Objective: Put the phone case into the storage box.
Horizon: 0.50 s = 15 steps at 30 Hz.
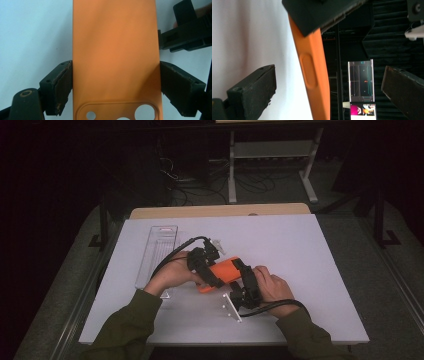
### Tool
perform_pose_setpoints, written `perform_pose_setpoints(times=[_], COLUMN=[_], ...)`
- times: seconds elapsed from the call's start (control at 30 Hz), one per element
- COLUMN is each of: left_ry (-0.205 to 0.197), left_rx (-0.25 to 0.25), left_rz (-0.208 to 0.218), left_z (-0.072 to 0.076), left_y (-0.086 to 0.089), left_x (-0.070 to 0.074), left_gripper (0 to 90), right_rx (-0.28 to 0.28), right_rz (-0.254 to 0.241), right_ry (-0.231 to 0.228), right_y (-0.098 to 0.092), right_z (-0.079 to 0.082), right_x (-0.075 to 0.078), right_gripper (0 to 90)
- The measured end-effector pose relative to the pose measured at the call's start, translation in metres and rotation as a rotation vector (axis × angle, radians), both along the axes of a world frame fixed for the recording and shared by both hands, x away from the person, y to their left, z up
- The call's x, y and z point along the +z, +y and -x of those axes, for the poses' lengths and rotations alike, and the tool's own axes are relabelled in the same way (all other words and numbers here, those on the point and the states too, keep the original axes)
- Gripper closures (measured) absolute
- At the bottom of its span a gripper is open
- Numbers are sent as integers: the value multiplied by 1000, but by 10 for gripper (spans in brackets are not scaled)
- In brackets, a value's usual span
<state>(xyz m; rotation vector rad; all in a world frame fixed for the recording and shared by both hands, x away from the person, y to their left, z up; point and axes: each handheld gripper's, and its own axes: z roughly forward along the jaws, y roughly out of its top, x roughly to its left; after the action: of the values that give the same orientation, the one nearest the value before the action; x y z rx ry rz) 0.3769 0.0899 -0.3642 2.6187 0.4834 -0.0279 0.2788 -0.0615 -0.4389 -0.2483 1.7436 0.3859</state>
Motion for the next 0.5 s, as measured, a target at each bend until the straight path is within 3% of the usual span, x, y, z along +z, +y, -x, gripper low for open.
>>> perform_pose_setpoints(times=[0.5], left_ry=[3], left_rx=[-11], left_rz=[-11], left_z=[1], left_y=[0], left_x=[1], left_gripper=[156], right_rx=[13], right_rz=[21], right_ry=[-10], right_y=[4], right_z=[3], right_x=[-8], right_gripper=[8])
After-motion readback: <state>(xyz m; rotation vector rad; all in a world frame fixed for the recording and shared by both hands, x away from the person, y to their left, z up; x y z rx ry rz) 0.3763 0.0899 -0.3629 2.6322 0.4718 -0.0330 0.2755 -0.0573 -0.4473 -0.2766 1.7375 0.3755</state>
